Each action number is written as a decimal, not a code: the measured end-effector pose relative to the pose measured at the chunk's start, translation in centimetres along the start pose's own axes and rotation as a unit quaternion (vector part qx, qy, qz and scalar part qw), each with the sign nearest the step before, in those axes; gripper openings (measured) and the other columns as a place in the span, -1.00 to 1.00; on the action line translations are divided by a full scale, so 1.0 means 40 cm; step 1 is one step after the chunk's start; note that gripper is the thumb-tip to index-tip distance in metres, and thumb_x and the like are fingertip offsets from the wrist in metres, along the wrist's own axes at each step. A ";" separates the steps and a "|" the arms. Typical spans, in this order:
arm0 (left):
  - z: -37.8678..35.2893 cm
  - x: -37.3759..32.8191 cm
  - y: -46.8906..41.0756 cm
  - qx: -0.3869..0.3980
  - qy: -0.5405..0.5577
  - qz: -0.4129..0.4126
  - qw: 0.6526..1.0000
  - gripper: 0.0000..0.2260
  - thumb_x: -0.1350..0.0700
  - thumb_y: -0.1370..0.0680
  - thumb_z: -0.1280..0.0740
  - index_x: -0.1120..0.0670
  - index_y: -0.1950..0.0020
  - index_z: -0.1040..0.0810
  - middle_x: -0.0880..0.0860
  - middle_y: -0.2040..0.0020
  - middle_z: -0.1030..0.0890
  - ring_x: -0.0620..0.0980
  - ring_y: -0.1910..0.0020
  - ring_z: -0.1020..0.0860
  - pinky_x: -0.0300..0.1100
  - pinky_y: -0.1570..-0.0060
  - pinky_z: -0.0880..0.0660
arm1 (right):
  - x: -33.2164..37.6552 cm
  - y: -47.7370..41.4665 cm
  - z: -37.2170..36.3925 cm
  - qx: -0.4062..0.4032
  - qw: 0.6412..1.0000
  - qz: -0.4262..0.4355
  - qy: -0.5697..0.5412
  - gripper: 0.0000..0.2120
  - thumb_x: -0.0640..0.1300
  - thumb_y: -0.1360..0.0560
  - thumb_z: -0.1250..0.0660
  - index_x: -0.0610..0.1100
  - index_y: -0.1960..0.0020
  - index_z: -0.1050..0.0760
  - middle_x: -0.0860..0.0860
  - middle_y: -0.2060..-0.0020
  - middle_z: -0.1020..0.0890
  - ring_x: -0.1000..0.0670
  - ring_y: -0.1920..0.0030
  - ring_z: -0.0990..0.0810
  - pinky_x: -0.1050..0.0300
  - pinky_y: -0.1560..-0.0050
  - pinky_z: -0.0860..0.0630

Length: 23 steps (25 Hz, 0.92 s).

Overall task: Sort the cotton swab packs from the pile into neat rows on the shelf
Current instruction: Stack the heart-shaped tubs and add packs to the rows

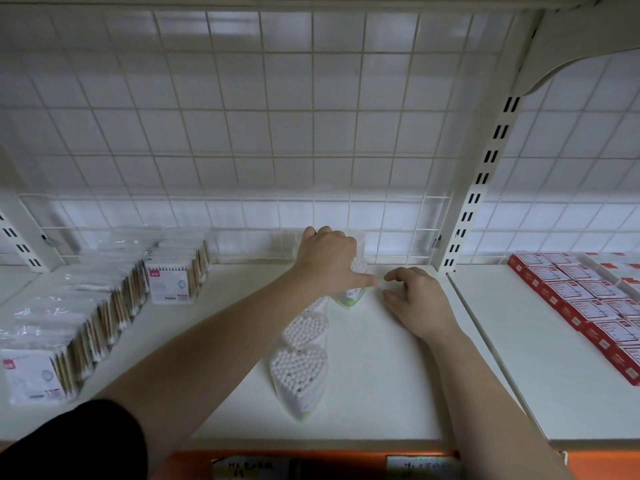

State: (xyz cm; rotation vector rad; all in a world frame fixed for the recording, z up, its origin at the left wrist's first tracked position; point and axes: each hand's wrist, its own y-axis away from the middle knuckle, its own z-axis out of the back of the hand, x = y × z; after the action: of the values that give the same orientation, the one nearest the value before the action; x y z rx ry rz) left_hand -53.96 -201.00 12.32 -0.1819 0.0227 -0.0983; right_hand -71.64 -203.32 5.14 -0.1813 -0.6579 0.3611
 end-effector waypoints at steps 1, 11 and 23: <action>0.002 0.004 0.001 0.004 0.014 0.001 1.000 -0.39 -0.48 -0.28 -0.27 0.00 -0.02 -0.55 -0.03 0.03 -0.55 0.01 -0.06 -0.42 -0.05 -0.10 -0.24 | -0.002 0.001 0.001 0.000 1.000 0.000 -0.001 -0.74 -0.11 -0.44 -0.36 -0.08 -0.13 -0.55 0.10 0.06 -0.46 0.03 0.12 -0.43 0.14 0.14 -0.38; 0.010 0.039 0.020 -0.026 0.044 -0.019 0.999 -0.57 -0.21 -0.31 -0.44 -0.08 -0.10 -0.52 -0.12 -0.01 -0.49 -0.05 -0.07 -0.41 -0.11 -0.04 -0.18 | -0.006 0.004 -0.001 0.006 1.000 -0.004 -0.025 -0.74 -0.04 -0.44 -0.39 -0.04 -0.11 -0.55 0.08 0.05 -0.50 0.03 0.02 -0.45 0.17 0.08 -0.36; -0.001 0.045 -0.005 -0.037 0.045 -0.008 0.998 -0.64 -0.17 -0.35 -0.44 -0.09 -0.08 -0.51 -0.10 0.01 -0.46 -0.03 -0.04 -0.45 -0.11 0.02 -0.15 | -0.007 -0.001 -0.001 0.016 0.999 -0.021 -0.025 -0.75 -0.05 -0.44 -0.38 -0.04 -0.11 -0.54 0.07 0.04 -0.50 0.01 0.02 -0.47 0.16 0.07 -0.38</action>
State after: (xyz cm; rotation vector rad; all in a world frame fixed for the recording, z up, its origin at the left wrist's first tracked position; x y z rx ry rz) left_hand -52.21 -201.40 12.29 -0.2517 0.1143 -0.1225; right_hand -71.79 -203.46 4.96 -0.1276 -0.7040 0.3365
